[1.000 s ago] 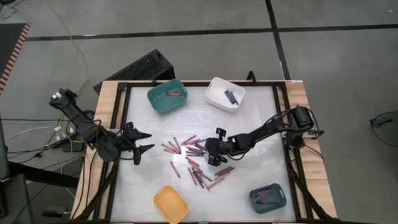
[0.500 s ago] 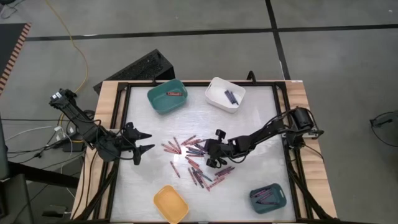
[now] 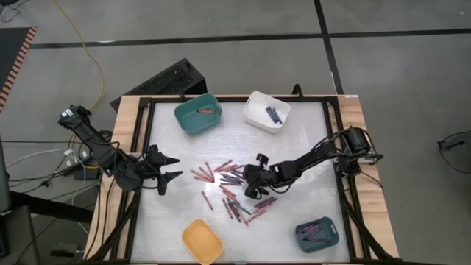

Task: Sort crayons
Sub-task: Put the blue crayon into the white bin

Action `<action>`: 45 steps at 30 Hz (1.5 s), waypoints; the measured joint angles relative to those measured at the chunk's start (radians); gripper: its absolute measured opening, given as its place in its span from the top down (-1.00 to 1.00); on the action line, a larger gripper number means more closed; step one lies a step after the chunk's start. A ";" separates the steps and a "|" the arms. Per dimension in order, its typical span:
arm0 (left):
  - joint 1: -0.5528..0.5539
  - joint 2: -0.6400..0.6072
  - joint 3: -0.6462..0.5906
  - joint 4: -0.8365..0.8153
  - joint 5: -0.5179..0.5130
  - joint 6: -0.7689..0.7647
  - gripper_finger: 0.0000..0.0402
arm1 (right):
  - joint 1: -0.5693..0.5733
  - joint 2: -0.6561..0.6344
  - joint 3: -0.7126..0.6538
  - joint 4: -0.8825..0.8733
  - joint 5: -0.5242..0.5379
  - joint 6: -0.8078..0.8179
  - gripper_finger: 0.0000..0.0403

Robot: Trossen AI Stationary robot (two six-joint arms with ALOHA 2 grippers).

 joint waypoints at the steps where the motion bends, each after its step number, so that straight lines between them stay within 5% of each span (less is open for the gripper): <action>1: 0.000 0.000 0.000 0.000 0.000 0.000 -0.14 | 0.000 0.000 0.000 -0.009 0.000 0.005 0.64; 8: 0.000 0.000 0.000 -0.001 0.000 0.001 -0.14 | 0.000 -0.003 0.005 -0.104 0.002 0.094 0.66; 16: 0.000 0.000 0.000 -0.001 0.000 -0.003 -0.14 | 0.004 -0.005 0.005 -0.152 0.004 0.148 0.96; 28: 0.000 0.000 0.000 -0.001 0.001 -0.004 -0.14 | 0.068 -0.102 0.008 -0.189 0.029 0.241 0.98; 39: 0.000 0.000 0.000 0.001 -0.001 -0.006 -0.14 | 0.032 -0.402 0.037 -0.413 0.379 0.331 0.98; 45: 0.000 0.000 0.000 0.001 -0.001 -0.006 -0.14 | -0.163 -0.449 0.037 -0.427 0.386 0.264 0.98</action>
